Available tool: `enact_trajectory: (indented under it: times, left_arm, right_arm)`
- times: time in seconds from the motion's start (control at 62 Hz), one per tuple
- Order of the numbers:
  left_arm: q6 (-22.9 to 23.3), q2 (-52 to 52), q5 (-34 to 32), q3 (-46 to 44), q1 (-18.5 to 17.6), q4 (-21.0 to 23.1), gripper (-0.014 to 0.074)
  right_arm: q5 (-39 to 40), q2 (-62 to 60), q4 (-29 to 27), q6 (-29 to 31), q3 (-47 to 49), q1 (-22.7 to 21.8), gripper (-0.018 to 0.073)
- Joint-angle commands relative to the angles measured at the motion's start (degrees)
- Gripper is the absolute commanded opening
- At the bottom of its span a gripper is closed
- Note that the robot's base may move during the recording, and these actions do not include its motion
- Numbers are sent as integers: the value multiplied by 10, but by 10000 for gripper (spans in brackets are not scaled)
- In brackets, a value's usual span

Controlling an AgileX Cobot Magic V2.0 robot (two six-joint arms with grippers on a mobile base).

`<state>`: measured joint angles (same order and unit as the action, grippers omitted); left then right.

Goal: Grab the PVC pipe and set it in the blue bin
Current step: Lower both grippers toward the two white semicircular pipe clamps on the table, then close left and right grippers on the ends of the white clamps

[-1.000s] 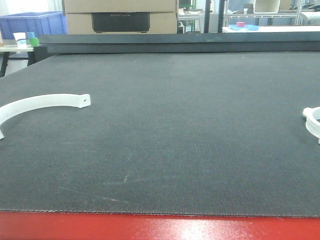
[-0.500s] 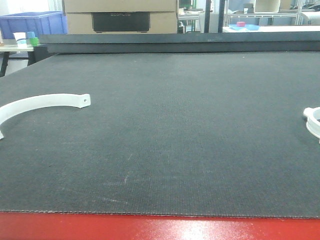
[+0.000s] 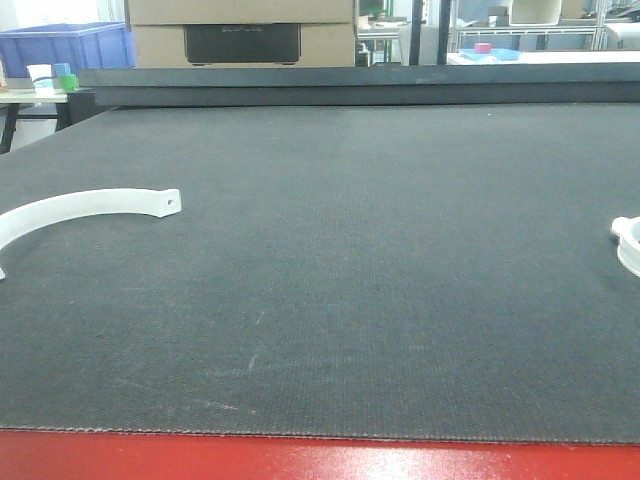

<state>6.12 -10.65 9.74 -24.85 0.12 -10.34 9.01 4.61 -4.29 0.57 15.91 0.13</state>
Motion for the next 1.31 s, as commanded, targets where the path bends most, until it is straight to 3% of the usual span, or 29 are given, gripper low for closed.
enact_trajectory:
  times: [0.0,0.29,0.468,0.58,0.854,1.129,1.29]
  left_arm:
    - [1,-61,54,-53,2,5,-111]
    - [1,-276,267,-205,2,32,-111]
    - [1,-389,303,-244,2,62,-111]
    - [1,-461,336,-244,2,100,-111]
    - [1,-585,370,-244,2,107,-111]
    - [1,-623,376,-244,2,107,-111]
    - [1,-623,352,-244,2,109,-111]
  right_arm:
    - [-76,47,-8,1,49,-1,-168]
    - [-267,242,-8,1,182,-1,-168]
    - [-419,391,-10,1,257,-1,-168]
    - [-462,466,-11,1,274,-1,-168]
    - [-470,573,-23,1,275,-1,-168]
    - [-489,598,-26,1,275,-1,-168]
    - [-415,608,-26,1,275,-1,-168]
